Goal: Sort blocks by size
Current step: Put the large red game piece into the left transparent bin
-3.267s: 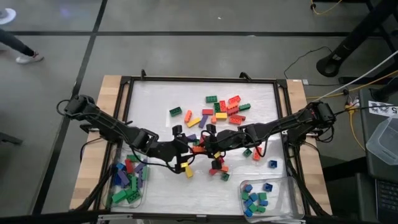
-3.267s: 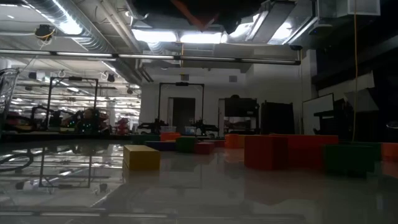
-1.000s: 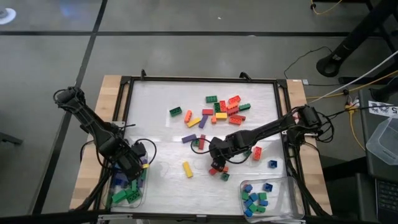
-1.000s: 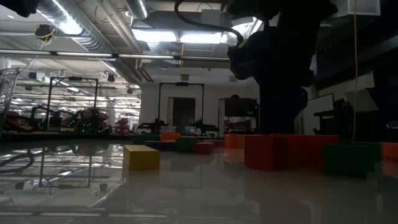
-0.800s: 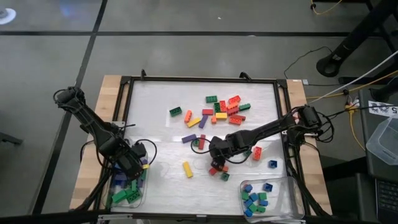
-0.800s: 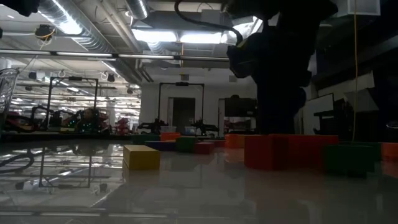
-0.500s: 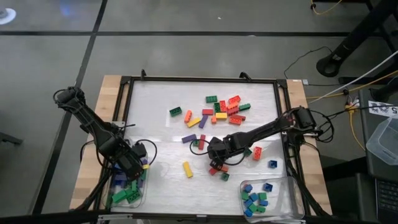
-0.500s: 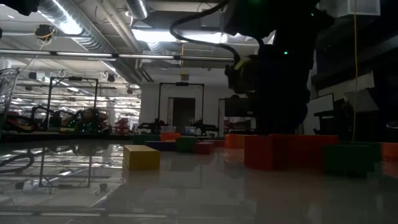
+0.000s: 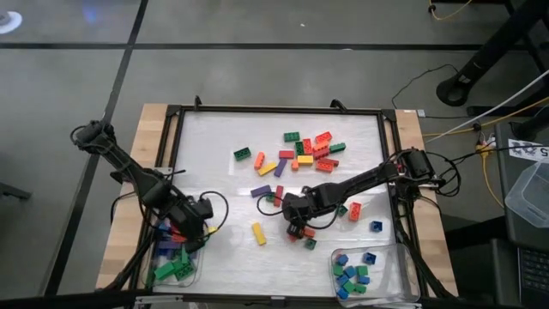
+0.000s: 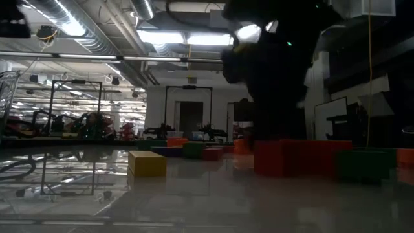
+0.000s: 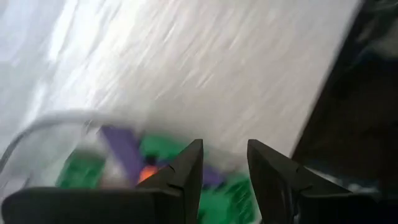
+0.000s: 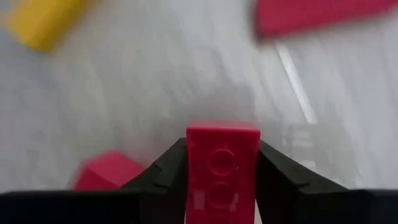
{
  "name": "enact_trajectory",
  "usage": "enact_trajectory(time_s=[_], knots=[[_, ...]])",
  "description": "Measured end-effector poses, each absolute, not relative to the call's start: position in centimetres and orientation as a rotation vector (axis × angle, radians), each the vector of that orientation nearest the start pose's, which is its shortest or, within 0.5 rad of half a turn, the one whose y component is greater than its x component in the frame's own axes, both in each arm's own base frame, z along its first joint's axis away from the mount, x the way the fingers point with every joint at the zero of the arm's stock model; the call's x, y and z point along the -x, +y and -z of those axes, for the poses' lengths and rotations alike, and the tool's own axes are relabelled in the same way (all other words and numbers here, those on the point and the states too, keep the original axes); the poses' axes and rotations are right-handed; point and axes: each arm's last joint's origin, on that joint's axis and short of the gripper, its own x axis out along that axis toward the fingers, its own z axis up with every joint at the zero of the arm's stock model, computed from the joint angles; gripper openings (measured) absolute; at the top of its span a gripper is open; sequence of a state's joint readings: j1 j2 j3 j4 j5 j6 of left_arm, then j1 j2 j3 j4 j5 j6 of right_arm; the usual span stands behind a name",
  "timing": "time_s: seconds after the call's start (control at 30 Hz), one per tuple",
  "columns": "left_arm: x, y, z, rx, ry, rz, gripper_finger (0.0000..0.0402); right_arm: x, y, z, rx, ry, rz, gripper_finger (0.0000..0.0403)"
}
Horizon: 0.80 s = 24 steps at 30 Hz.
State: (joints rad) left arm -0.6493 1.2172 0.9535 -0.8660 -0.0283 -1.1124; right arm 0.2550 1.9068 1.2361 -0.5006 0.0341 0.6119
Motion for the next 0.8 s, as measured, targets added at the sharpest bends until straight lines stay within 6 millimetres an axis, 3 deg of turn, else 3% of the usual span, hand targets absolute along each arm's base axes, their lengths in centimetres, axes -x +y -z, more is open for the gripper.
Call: enact_trajectory(time_s=[0.27,0.53,0.8], knots=[[-20.8,-11.9,-27.7,0.753,0.888,-0.124,0.0114,-39.5,10.1,-19.5,-0.200,0.874,-0.030,0.0143],[-22.4,-9.6,-28.0,0.872,0.722,-0.304,0.0114,-41.4,10.1,-23.4,0.083,0.674,-0.010,0.0144],[-23.3,-8.1,-28.2,0.877,0.665,-0.339,0.0114,-41.5,9.8,-23.9,0.214,0.653,0.091,0.0148]])
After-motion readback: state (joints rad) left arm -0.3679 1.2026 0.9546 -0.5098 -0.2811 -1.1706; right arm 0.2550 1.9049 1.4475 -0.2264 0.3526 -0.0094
